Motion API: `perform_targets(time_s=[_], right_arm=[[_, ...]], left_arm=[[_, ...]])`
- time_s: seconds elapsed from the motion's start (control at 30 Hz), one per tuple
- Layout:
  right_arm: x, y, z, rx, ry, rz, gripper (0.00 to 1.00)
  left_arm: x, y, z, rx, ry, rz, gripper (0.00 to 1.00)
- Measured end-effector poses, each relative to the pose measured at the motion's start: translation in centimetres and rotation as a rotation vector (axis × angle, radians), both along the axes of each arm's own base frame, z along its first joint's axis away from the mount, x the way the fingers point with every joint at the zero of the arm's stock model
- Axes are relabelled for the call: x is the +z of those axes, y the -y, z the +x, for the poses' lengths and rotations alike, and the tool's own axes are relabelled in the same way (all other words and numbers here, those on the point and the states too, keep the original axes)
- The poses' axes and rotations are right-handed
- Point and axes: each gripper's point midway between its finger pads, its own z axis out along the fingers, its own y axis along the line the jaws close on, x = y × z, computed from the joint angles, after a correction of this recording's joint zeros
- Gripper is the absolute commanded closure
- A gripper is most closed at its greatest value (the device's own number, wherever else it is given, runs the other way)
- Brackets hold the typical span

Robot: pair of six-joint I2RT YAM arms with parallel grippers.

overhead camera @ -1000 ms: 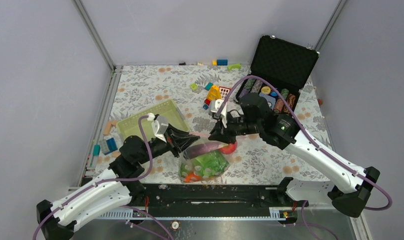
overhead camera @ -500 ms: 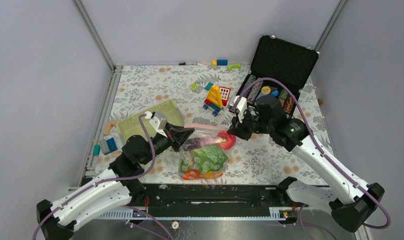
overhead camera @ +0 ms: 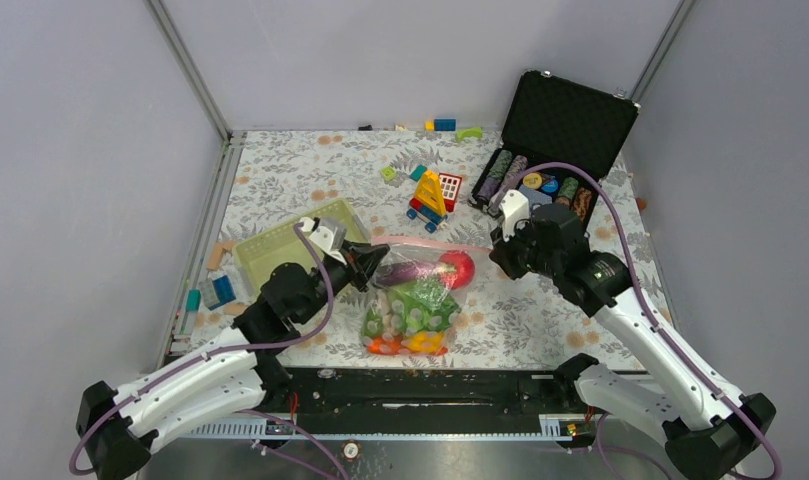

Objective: Place the food in the zip-top bag and seal the zipper

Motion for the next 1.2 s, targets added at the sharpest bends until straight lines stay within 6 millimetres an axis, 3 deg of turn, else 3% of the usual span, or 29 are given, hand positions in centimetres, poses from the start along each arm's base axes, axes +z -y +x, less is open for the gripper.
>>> perform_targets(time_s=[0.2, 0.23, 0.3, 0.33, 0.47, 0.67, 0.77, 0.9, 1.03, 1.1, 1.13, 1.2], right_arm=[[0.6, 1.4, 0.0, -0.162, -0.008, 0.058, 1.0], [1.0, 1.8, 0.0, -0.203, -0.005, 0.079, 1.0], [1.4, 2.5, -0.2, -0.275, -0.011, 0.117, 0.99], [1.4, 3.1, -0.3, -0.33, -0.021, 0.129, 0.98], [-0.2, 6.1, -0.6, -0.565, -0.088, 0.12, 0.95], [-4.5, 10.2, -2.5, -0.872, -0.196, 0.03, 0.88], [-6.2, 12.5, -3.8, -1.018, -0.212, -0.026, 0.87], [-7.7, 15.6, -5.3, -1.193, -0.19, -0.086, 0.78], [-8.5, 17.5, -6.3, -1.305, -0.161, -0.115, 0.51], [-8.5, 17.9, -6.4, -1.34, -0.144, -0.111, 0.14], [-8.5, 18.0, -6.3, -1.355, -0.137, -0.101, 0.02], [-8.4, 18.2, -6.3, -1.373, -0.12, -0.088, 0.0]], left_arm=[[-0.9, 1.3, 1.2, 0.0, -0.009, 0.013, 1.0], [-1.2, 1.7, 1.6, 0.002, -0.022, 0.014, 0.87], [-1.6, 2.6, 2.4, 0.004, -0.042, 0.014, 0.07], [-1.8, 2.9, 2.9, 0.012, -0.049, 0.015, 0.02], [-1.7, 3.1, 4.3, 0.044, -0.077, -0.018, 0.01], [0.4, 1.7, 4.4, 0.103, -0.062, -0.066, 0.01], [1.1, -0.7, 4.7, 0.215, -0.077, -0.087, 0.01], [1.0, -5.8, 5.3, 0.461, -0.121, -0.122, 0.01], [0.1, -10.8, 4.9, 0.682, -0.169, -0.136, 0.01], [-0.7, -13.0, 4.3, 0.772, -0.194, -0.131, 0.01], [-1.0, -13.7, 4.1, 0.802, -0.201, -0.127, 0.01], [-1.4, -15.3, 3.6, 0.867, -0.208, -0.123, 0.01]])
